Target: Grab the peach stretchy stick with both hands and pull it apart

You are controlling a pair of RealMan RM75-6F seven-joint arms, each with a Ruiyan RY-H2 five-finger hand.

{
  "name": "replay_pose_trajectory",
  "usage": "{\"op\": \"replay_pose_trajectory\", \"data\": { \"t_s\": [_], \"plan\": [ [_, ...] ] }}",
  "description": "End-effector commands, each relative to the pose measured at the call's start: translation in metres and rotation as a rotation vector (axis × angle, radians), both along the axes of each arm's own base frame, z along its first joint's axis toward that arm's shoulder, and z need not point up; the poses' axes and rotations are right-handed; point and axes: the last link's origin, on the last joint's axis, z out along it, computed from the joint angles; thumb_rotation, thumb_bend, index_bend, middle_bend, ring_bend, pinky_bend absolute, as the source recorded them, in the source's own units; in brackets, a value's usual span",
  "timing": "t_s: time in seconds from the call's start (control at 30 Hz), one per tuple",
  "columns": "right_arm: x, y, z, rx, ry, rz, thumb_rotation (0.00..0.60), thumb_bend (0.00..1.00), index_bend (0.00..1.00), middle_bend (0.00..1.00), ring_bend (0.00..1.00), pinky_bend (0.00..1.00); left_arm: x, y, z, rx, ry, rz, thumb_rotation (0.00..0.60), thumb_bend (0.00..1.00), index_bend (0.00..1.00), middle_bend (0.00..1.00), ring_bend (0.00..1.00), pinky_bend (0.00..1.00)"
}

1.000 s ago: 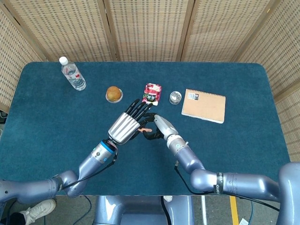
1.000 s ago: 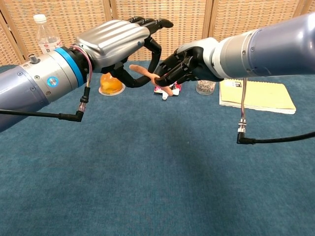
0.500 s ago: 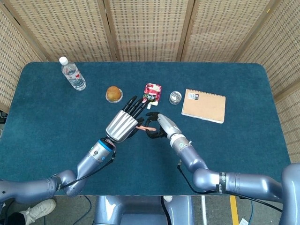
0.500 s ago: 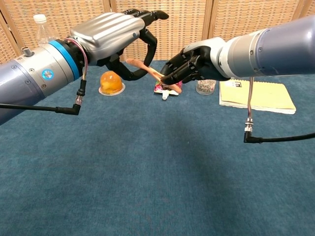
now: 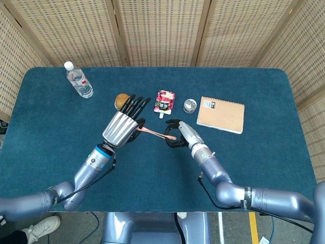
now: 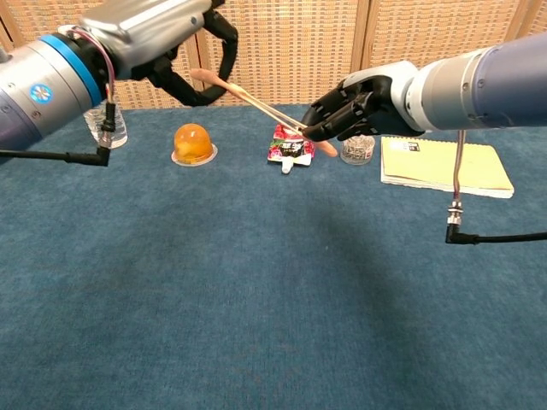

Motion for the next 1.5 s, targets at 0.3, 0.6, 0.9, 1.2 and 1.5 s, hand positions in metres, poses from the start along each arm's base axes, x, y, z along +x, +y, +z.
{"op": "replay_pose_trajectory", "data": {
  "t_s": [0.3,0.6,0.9,1.2,1.5],
  "plan": [
    [-0.034,0.001,0.027,-0.037,0.004,-0.054,0.6,0.63,0.67,0.25,0.0,0.03,-0.041,0.02,0.074,0.141,-0.058,0.101,0.6,0.54,0.78,0.0,0.0,0.0],
    [-0.098,0.02,0.062,-0.059,0.039,-0.117,0.6,0.63,0.68,0.25,0.0,0.03,-0.097,0.04,0.156,0.262,-0.106,0.26,0.6,0.55,0.79,0.0,0.0,0.0],
    [-0.203,0.066,0.114,-0.086,0.143,-0.261,0.6,0.63,0.68,0.25,0.0,0.03,-0.148,0.067,0.195,0.284,-0.178,0.425,0.6,0.55,0.79,0.0,0.0,0.0],
    [-0.258,0.105,0.155,-0.135,0.127,-0.331,0.6,0.63,0.68,0.26,0.0,0.04,-0.156,0.078,0.197,0.283,-0.186,0.437,0.6,0.55,0.79,0.0,0.0,0.0],
    [-0.289,0.14,0.193,-0.182,0.111,-0.352,0.6,0.63,0.69,0.26,0.0,0.03,-0.147,0.083,0.205,0.296,-0.169,0.418,0.6,0.55,0.79,0.0,0.0,0.0]
  ]
}}
